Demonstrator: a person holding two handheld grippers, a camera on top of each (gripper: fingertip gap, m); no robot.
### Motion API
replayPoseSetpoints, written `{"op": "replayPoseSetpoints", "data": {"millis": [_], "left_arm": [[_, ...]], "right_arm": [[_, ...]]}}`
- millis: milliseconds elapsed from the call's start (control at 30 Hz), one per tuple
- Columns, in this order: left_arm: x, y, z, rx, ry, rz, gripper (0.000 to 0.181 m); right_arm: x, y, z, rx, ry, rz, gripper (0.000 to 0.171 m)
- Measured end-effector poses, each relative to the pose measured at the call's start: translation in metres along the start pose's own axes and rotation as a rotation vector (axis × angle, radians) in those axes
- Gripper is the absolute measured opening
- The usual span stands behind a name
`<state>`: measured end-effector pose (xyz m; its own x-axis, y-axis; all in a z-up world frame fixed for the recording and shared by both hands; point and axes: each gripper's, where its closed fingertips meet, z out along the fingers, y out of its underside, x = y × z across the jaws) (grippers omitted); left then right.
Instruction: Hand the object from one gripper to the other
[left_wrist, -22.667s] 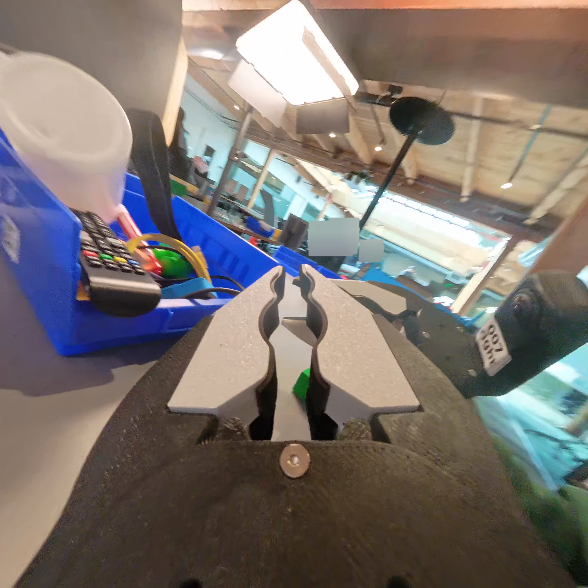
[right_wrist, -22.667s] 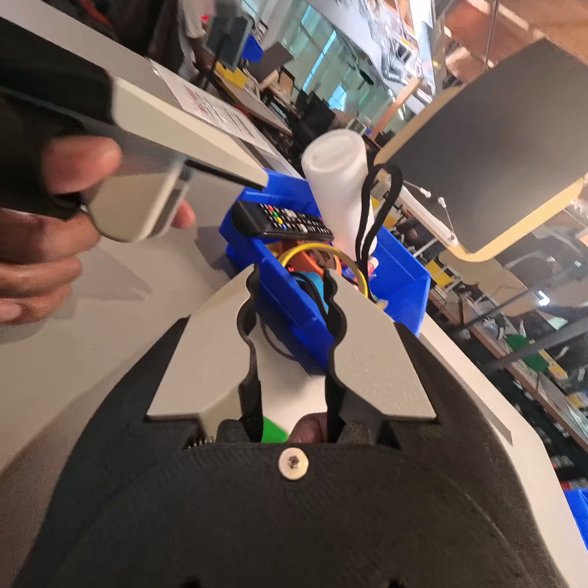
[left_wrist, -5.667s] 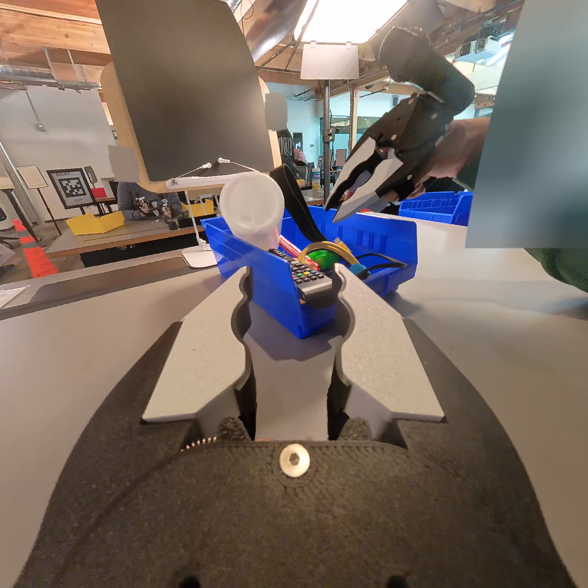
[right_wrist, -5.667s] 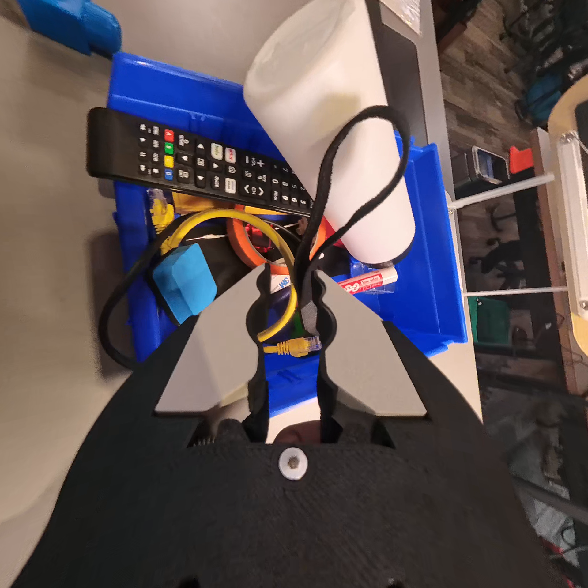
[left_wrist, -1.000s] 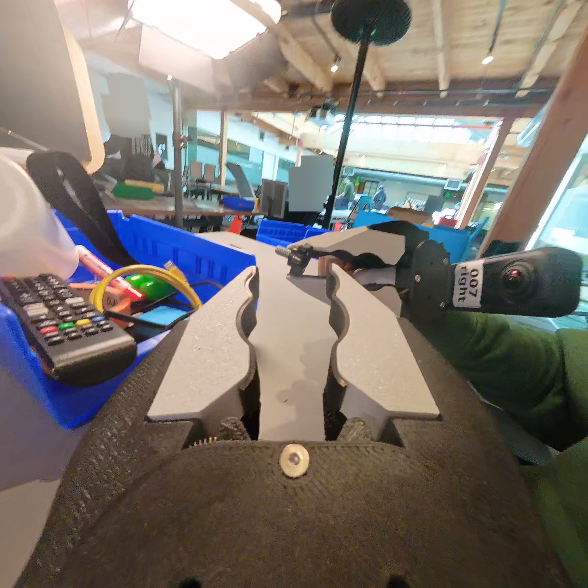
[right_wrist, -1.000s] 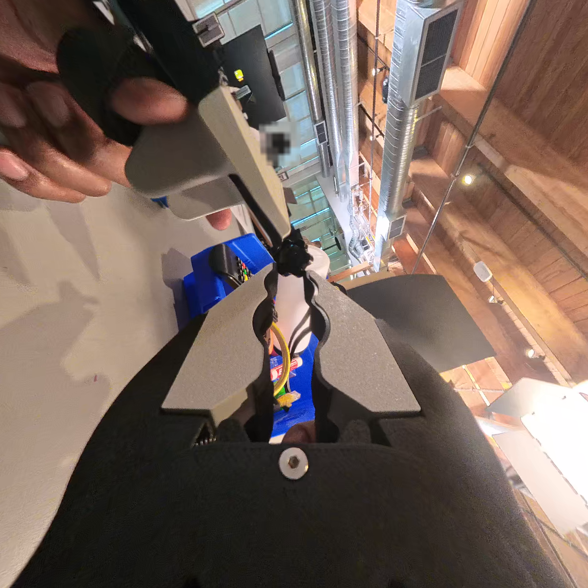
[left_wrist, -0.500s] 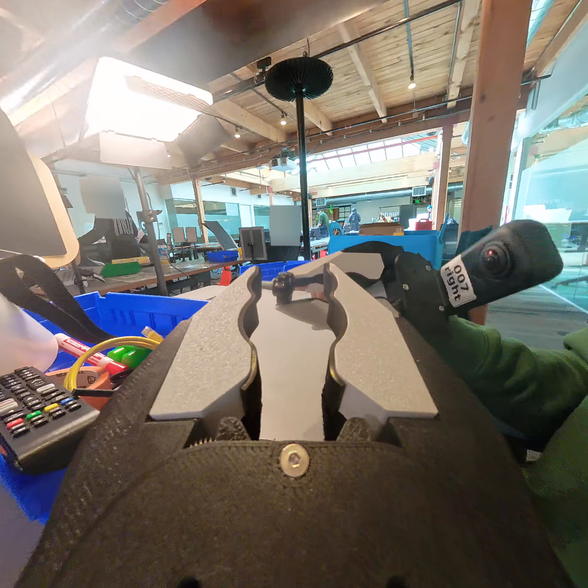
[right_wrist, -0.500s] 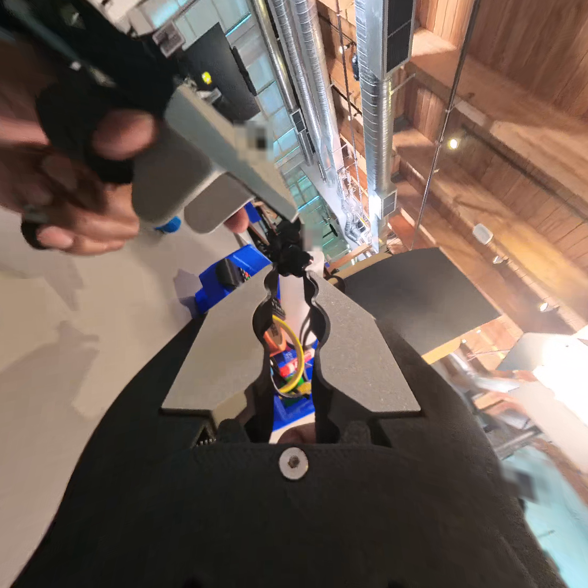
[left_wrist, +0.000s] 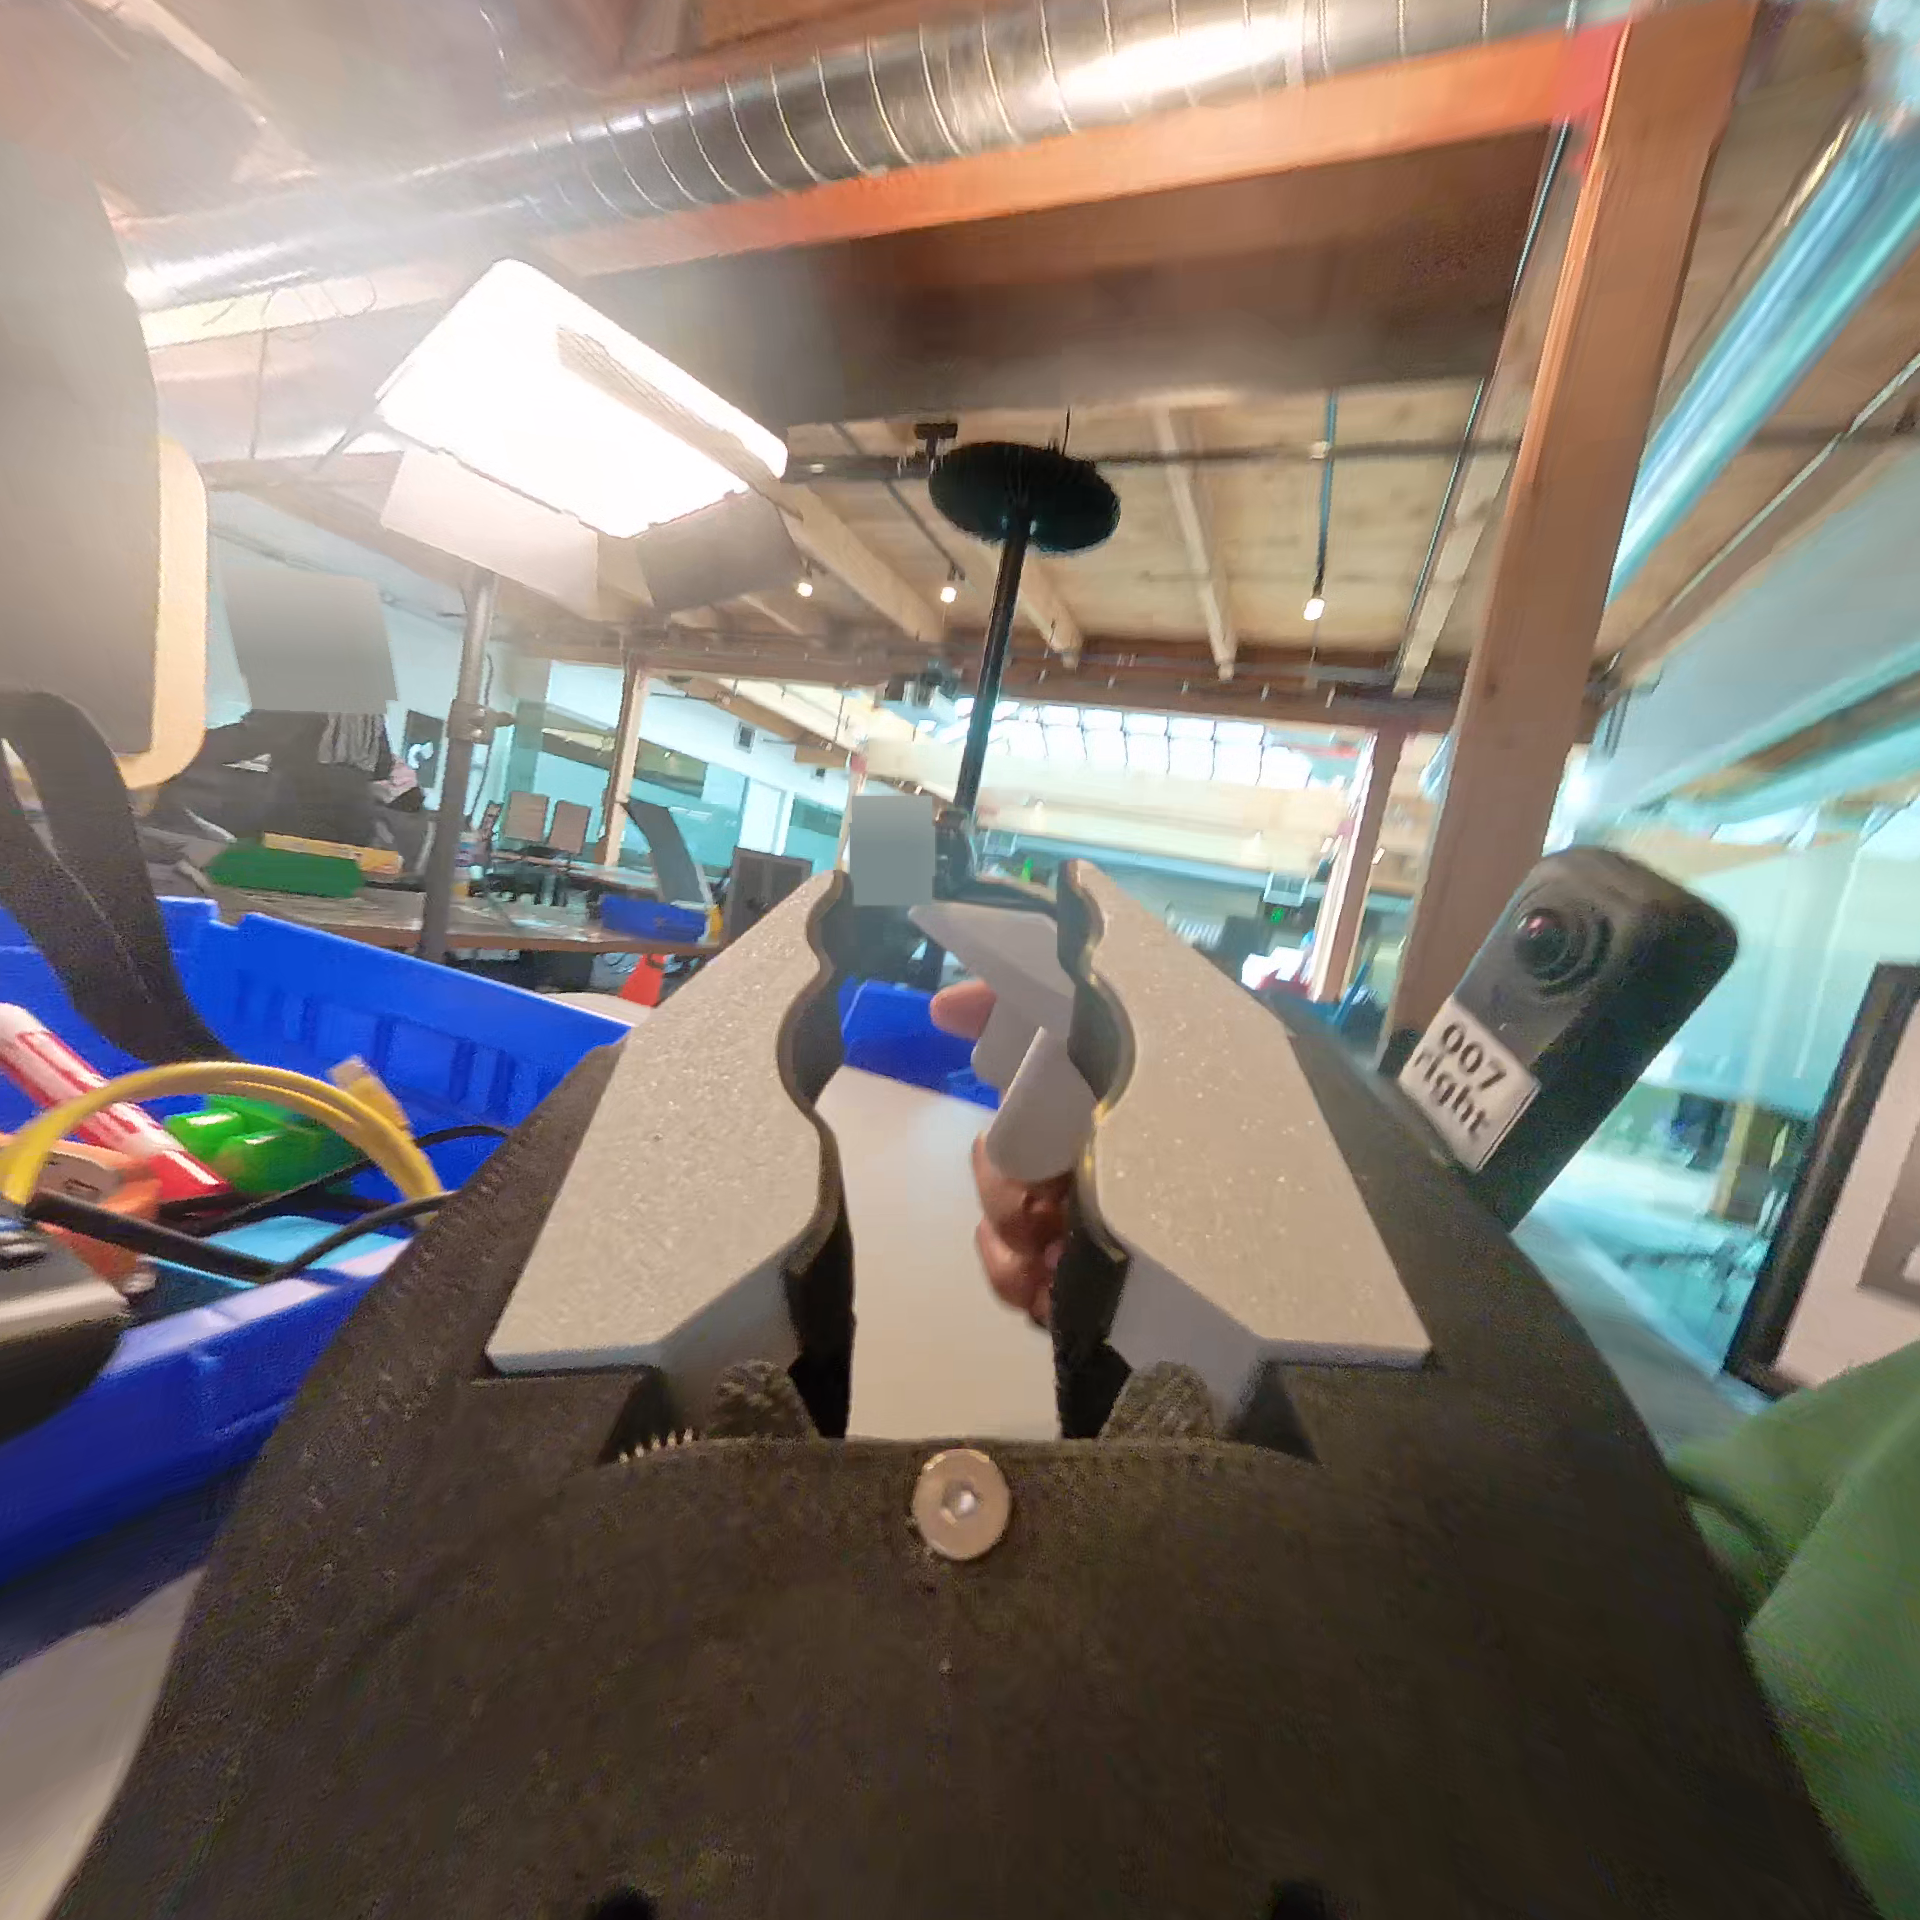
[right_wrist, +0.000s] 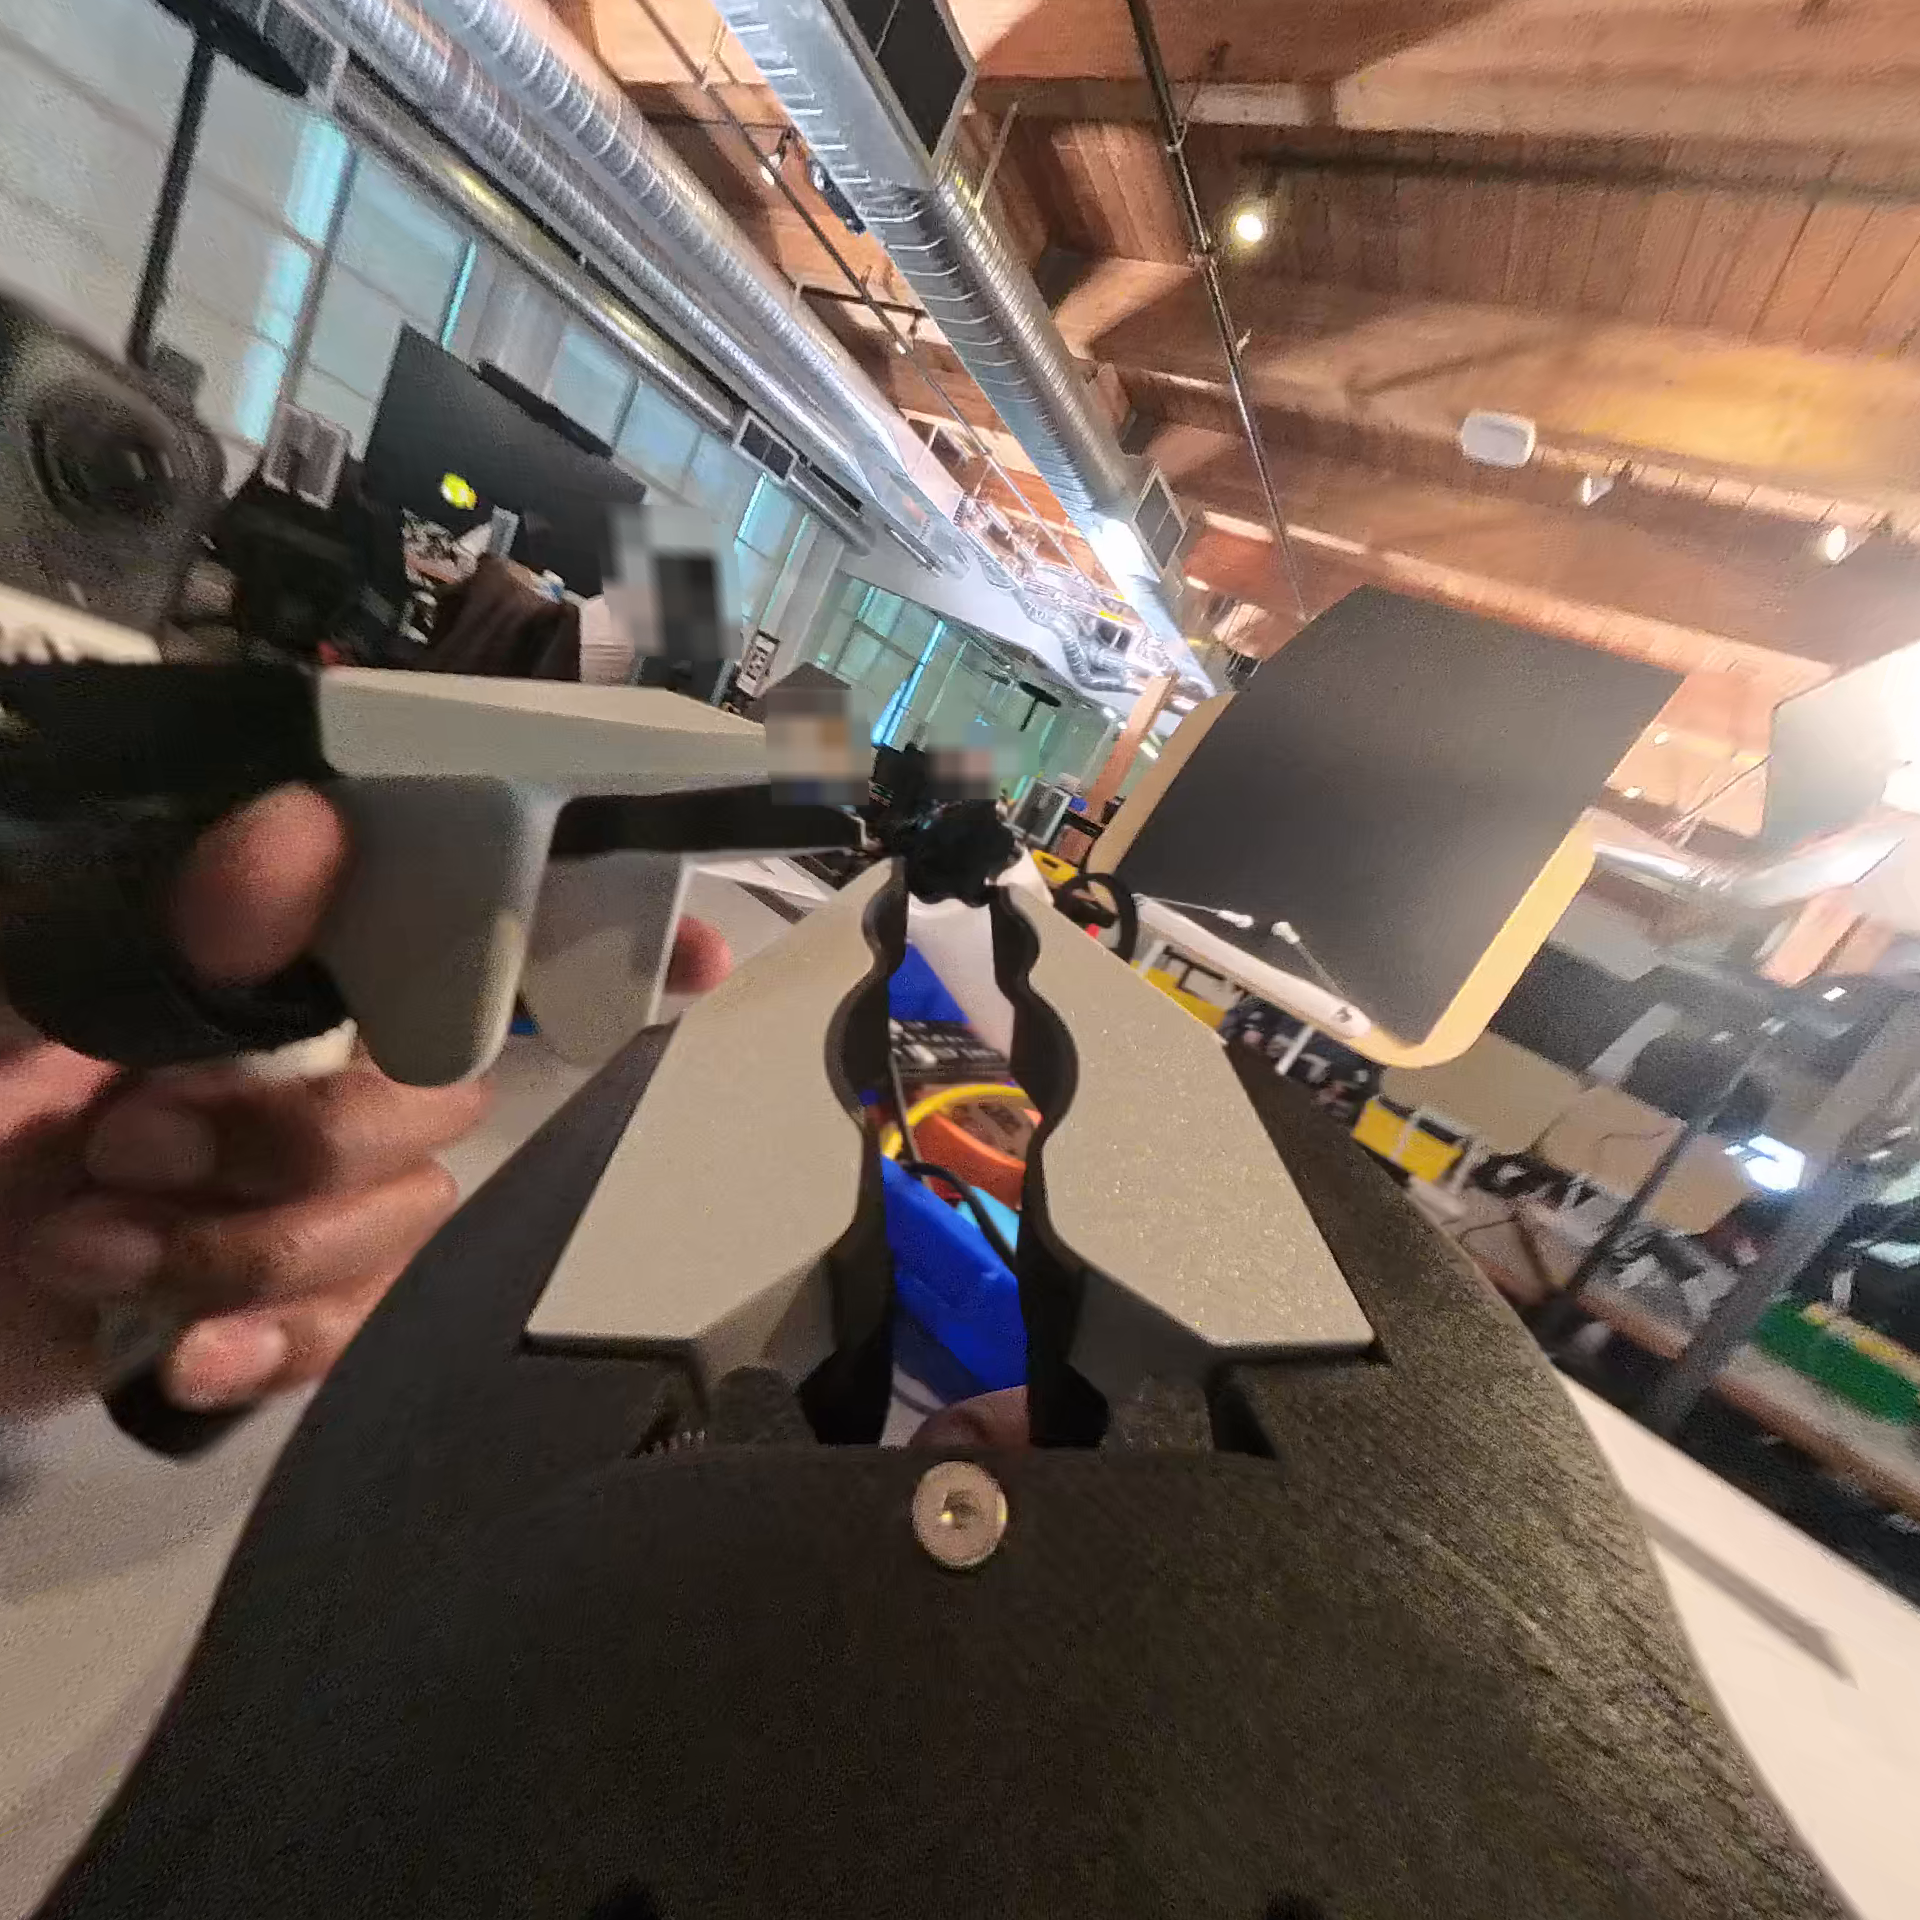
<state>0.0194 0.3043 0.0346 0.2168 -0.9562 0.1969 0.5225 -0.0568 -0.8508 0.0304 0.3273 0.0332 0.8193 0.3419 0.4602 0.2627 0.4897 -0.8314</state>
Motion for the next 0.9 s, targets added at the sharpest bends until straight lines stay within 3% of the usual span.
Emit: {"op": "replayPoseSetpoints", "data": {"millis": [100,267,533,900], "left_arm": [[0.0,-0.009,-0.001,0.104,-0.002,-0.102,0.041],[0.001,-0.02,-0.007,0.17,-0.016,-0.057,0.042],[0.015,-0.01,0.002,0.111,0.054,-0.037,0.038],[0.017,-0.01,0.001,0.104,0.032,0.047,0.03]], "right_arm": [[-0.002,-0.001,0.001,0.002,0.034,0.099,0.017],[0.0,-0.002,0.0,-0.001,0.1,0.035,0.017],[-0.005,-0.016,-0.005,0.076,0.077,0.027,0.017],[-0.023,-0.024,-0.005,0.117,0.01,-0.014,0.017]]}}
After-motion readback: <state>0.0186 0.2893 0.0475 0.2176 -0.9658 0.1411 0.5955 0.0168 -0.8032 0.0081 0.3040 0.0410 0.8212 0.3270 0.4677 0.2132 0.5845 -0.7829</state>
